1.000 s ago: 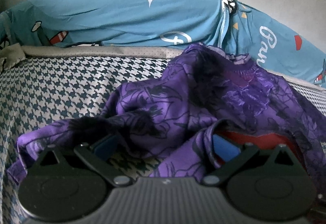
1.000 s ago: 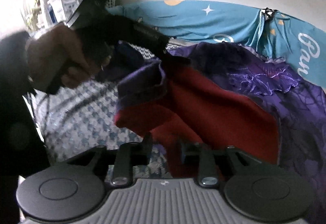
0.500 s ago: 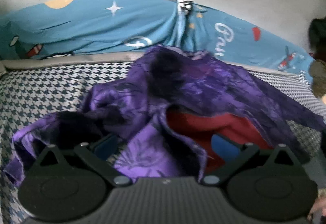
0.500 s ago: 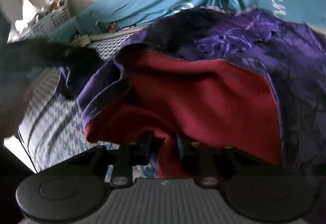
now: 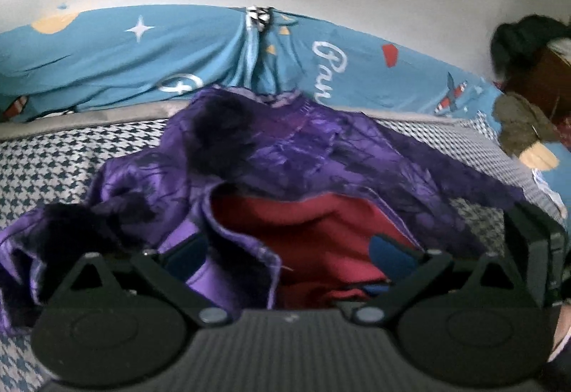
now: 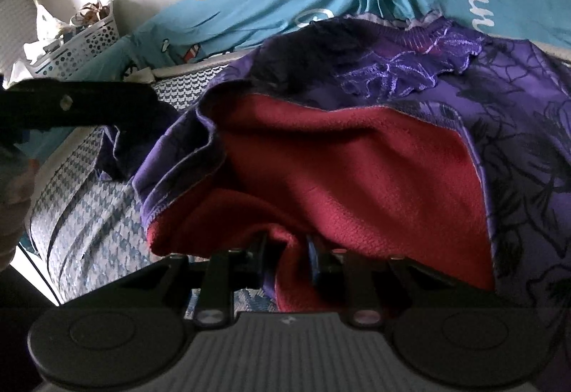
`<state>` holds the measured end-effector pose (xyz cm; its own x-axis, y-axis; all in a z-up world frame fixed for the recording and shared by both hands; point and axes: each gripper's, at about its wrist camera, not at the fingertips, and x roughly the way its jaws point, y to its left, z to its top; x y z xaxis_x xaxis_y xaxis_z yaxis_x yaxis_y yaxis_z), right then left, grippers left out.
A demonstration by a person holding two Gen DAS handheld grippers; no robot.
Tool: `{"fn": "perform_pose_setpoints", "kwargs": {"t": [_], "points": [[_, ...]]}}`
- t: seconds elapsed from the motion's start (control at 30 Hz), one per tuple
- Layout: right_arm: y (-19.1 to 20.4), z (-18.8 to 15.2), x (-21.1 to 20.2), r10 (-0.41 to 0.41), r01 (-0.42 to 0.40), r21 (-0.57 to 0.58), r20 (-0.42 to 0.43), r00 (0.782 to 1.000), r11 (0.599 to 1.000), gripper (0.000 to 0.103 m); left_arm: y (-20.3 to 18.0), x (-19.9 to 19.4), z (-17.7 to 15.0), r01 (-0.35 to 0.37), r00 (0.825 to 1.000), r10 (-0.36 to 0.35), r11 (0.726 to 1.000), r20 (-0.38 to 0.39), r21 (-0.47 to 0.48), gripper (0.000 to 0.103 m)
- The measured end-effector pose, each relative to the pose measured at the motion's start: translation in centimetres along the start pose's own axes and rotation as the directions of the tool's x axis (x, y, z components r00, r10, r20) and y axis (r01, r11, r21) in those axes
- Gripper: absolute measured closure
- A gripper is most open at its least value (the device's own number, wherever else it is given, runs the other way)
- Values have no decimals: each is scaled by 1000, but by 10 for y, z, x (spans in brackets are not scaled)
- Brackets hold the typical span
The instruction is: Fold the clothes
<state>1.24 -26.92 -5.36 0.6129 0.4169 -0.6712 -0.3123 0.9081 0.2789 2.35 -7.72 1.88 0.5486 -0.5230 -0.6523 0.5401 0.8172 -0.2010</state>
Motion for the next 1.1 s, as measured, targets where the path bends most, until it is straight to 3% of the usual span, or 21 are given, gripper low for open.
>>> {"fn": "perform_pose_setpoints", "kwargs": {"t": [0.07,0.23,0.33,0.4,0.6,0.73,0.8,0.93,1.1], "points": [[6,0,-5,-10,10,-40,19,1000,999,81,1,4,-2,-7,1000,7,1000,-14,-4,5],[29,0,-28,-15,32,-162,108,994,986,77,24,20,-6,-14,997,4,991,-74,-135,5],[45,-3,-35,54,-31,-205,106,993,978,77,37,27,-6,-25,996,7,980,-91,-196,5],[53,-4,-35,110,-90,-203,88,990,975,77,44,31,-6,-30,995,7,973,-99,-231,5],[60,1,-22,172,-164,-118,67,983,979,71,55,32,-4,-48,995,21,956,-96,-289,5],[68,5,-14,170,-162,-102,82,982,982,54,58,32,-3,-56,995,28,952,-94,-301,5],[73,5,-9,154,-146,-107,77,985,983,52,58,31,-3,-56,995,29,952,-92,-302,5],[75,5,0,115,-107,-109,67,991,988,53,57,29,-1,-54,996,31,955,-83,-293,5],[69,6,4,110,-104,-80,65,992,991,83,58,24,0,-54,997,35,956,-69,-289,5]]}}
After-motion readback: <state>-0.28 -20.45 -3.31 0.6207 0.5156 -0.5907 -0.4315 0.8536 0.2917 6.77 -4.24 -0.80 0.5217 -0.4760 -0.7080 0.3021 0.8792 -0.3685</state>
